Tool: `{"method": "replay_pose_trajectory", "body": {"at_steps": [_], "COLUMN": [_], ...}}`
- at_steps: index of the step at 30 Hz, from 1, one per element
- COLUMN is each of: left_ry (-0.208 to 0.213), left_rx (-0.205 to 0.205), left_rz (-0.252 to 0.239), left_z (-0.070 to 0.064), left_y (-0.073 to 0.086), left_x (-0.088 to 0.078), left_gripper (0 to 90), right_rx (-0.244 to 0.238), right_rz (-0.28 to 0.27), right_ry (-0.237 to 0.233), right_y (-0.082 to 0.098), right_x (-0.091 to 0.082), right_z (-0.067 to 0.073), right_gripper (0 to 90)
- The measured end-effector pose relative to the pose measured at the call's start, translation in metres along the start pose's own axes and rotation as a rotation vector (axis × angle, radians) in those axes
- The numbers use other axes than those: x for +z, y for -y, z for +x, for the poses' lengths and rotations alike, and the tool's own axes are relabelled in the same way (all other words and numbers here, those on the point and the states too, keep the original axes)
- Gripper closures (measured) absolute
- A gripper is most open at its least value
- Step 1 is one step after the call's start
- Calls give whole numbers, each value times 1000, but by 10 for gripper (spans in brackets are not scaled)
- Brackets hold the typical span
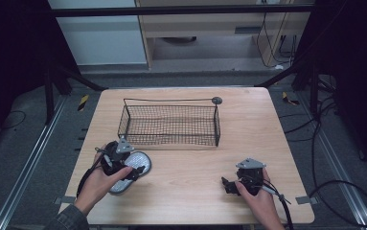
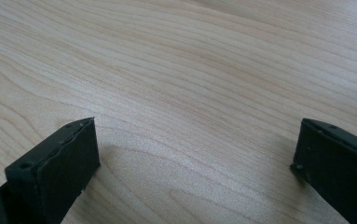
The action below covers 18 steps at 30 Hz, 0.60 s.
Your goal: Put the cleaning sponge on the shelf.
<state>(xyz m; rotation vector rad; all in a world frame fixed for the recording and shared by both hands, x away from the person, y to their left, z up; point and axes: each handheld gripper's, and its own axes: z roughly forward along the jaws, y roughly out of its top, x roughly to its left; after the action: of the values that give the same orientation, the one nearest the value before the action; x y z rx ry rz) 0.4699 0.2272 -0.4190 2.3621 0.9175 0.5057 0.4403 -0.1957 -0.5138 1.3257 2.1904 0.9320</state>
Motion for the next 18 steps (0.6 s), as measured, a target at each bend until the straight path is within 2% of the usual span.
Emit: {"method": "replay_pose_trajectory", "body": {"at_steps": [7,8,9,11,13,17,18], "left_ry": [24,46,46,62,68,85,85], "left_rx": [5,0,0,7,10,12,12], "left_rz": [51,80,80,116,123,181,181], "left_z": [8,10,10,10,10,14,14], "left_y": [3,5,5,7,8,8,8], "left_x": [-1,0,0,3,5,7,7], "left_gripper": [33,34,34,37,38,35,34], "right_rx": [2,3,2,2,3,2,2], "right_rz": [1,1,1,1,1,1,1], "right_ry": [-5,-5,-5,-5,-5,-5,-5], "right_y": [0,0,0,0,0,0,0], "right_x": [0,0,0,0,0,0,0], "right_z": [0,0,0,0,0,0,0], "right_gripper": [4,4,4,4,4,4,4]}}
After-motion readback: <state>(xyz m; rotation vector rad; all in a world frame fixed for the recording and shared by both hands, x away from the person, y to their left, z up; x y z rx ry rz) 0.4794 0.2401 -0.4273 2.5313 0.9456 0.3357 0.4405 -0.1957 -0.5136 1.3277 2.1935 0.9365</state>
